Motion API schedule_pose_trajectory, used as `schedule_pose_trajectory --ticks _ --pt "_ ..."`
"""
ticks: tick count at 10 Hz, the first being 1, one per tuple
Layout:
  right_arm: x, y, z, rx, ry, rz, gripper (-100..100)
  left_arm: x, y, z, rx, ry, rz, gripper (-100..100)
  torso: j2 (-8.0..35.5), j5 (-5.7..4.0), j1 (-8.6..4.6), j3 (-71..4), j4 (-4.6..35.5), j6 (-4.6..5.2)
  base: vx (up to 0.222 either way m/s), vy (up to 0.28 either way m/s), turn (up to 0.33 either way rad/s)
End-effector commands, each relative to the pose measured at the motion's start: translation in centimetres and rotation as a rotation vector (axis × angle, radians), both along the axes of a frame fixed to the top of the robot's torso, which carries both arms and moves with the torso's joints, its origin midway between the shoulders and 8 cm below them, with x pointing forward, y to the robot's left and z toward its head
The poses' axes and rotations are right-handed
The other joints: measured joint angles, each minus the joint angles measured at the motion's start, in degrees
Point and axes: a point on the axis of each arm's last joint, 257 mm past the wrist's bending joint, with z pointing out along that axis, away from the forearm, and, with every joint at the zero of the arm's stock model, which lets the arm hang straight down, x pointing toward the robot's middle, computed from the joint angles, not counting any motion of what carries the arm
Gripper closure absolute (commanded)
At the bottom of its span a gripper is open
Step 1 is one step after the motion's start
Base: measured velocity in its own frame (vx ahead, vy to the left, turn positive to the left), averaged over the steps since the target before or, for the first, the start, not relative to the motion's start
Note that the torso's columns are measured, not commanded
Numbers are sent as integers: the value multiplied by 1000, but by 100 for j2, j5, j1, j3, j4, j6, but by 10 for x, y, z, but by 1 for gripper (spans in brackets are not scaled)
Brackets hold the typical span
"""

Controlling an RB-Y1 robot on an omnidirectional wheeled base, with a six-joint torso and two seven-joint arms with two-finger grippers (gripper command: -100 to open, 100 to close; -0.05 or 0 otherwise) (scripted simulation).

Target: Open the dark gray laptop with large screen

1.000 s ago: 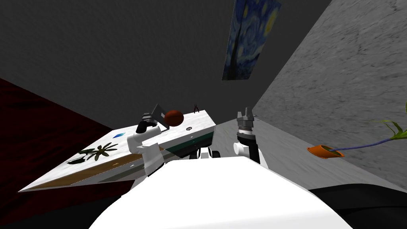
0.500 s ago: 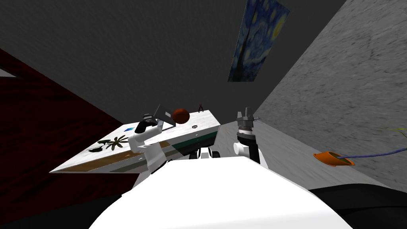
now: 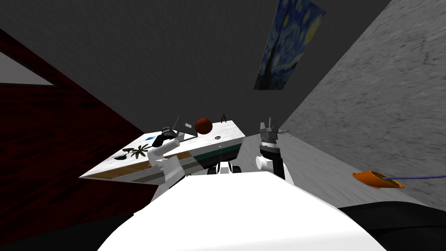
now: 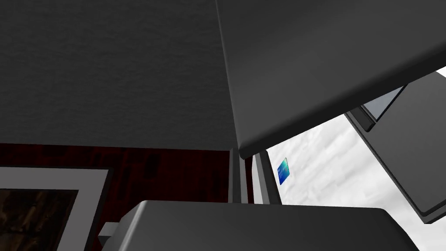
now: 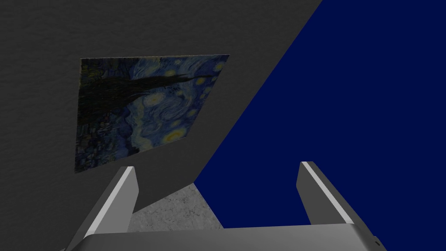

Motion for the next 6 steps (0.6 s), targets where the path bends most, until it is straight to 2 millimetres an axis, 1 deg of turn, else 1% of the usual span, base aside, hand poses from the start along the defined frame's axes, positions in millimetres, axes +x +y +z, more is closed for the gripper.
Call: schedule_pose_trajectory --ticks 1,2,3,4,6 --pt "0 0 0 0 0 0 0 6 -13 -28 -117 -24 -19 100 3 -3 2 1 4 1 -16 64 50" --pt "0 0 0 0 0 0 0 8 -16 -35 -156 -38 -22 100 5 -2 5 2 5 1 -15 69 59" --pt "0 0 0 0 0 0 0 6 -9 -22 -113 -40 -12 100 3 5 6 2 -1 7 -15 31 18" --pt "0 0 0 0 0 0 0 11 -13 -32 -155 -57 -22 100 14 -16 -3 5 18 -12 -19 25 57" --pt "0 0 0 0 0 0 0 21 -20 -51 -230 -87 -41 100 21 -11 25 11 23 -15 -30 41 51"
